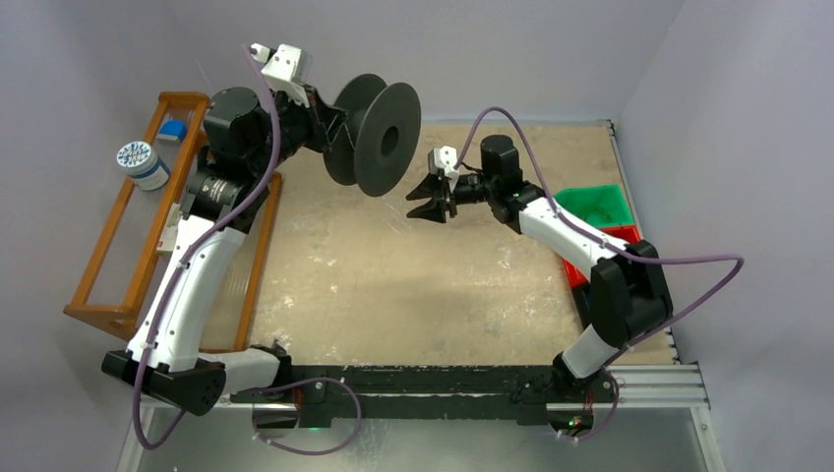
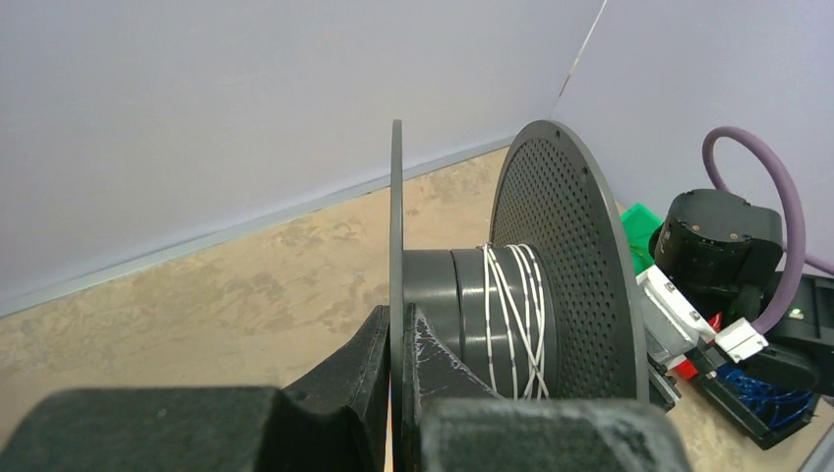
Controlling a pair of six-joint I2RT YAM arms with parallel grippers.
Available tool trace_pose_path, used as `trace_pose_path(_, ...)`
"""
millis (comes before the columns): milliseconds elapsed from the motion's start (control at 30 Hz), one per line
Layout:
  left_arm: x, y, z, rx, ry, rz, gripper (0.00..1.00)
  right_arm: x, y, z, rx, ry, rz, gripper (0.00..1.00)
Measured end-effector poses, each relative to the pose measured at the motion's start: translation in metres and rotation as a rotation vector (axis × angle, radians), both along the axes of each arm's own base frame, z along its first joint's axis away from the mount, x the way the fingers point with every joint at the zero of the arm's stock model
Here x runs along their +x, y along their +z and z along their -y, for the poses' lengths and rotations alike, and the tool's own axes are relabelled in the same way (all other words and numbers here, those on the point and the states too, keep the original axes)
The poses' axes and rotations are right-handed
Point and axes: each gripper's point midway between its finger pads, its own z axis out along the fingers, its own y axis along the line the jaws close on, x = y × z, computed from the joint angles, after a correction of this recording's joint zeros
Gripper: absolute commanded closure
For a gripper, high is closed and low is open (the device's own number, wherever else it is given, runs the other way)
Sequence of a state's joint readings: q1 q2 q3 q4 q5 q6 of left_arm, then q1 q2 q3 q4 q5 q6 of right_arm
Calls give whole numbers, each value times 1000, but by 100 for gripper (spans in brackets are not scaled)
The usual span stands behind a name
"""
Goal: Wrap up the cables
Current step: Wrap the cable around the cable reel.
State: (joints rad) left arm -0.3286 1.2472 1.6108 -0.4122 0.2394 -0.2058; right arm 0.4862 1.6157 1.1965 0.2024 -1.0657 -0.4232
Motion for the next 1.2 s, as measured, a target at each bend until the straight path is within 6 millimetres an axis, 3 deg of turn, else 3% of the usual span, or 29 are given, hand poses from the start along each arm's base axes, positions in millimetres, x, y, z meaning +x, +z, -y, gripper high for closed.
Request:
trace_pose_path(467,0,2,-1,-44,-15,-16,100,-4,22,-13,130,-29,-183,50)
trace_pose_path(833,2,3,-3,-48,-10,-8,100,-5,15,-28,140,-74,-289,54)
trace_pose_path(1200,3,-4,-3,-46,-9,-23,100,16,2,-32,138,-186,-316,56)
